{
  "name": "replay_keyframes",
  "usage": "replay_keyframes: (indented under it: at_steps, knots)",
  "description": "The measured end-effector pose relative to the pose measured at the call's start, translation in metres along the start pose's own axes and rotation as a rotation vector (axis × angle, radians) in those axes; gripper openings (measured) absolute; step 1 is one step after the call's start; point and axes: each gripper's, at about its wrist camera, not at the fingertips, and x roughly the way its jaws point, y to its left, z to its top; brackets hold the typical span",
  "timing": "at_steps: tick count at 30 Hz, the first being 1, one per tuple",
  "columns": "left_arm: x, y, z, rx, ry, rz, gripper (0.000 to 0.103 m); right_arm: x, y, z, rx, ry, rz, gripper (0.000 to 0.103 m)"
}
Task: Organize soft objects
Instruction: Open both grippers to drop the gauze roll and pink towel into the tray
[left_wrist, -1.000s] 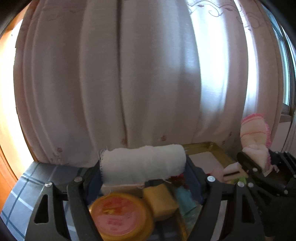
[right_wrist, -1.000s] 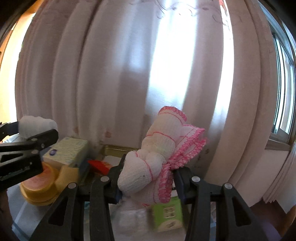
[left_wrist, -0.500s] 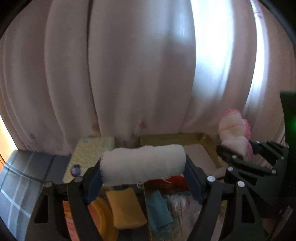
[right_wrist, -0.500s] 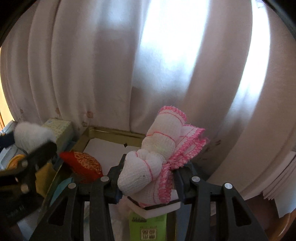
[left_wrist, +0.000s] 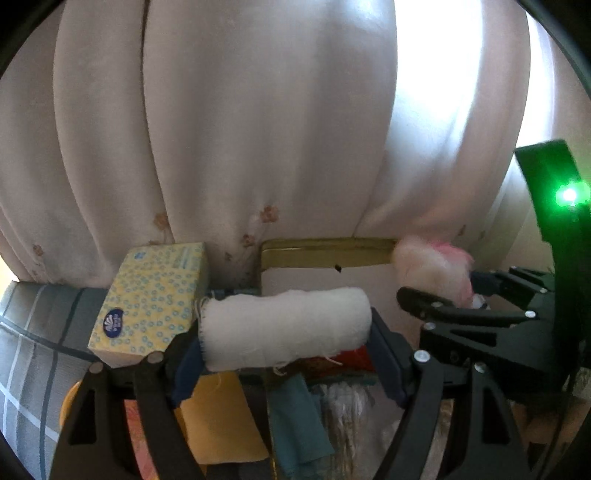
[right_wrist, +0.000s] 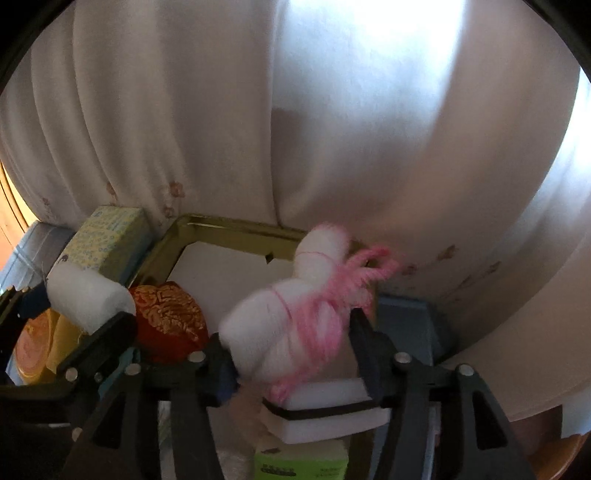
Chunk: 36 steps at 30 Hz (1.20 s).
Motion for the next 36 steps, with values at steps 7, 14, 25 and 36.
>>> replay_keyframes:
  at_steps: [7,14,25,36]
  knots:
    - [-0.018,0.003,-0.002,-0.002,-0.042,-0.056,0.103,-0.005,-0.011,-0.003,-0.01,0.018,0.061,0.078]
    - [-0.047,-0.012,-0.006,0.082,-0.151,0.007,0.103,-0.039,-0.016,-0.012,0.005,-0.079,0.039,0.078]
    - [-0.081,0.004,-0.022,0.06,-0.294,0.054,0.103,-0.073,-0.01,-0.036,0.081,-0.208,0.023,0.083]
    - [-0.088,0.027,-0.052,0.046,-0.336,0.155,0.103,-0.097,0.019,-0.08,0.188,-0.37,-0.075,0.089]
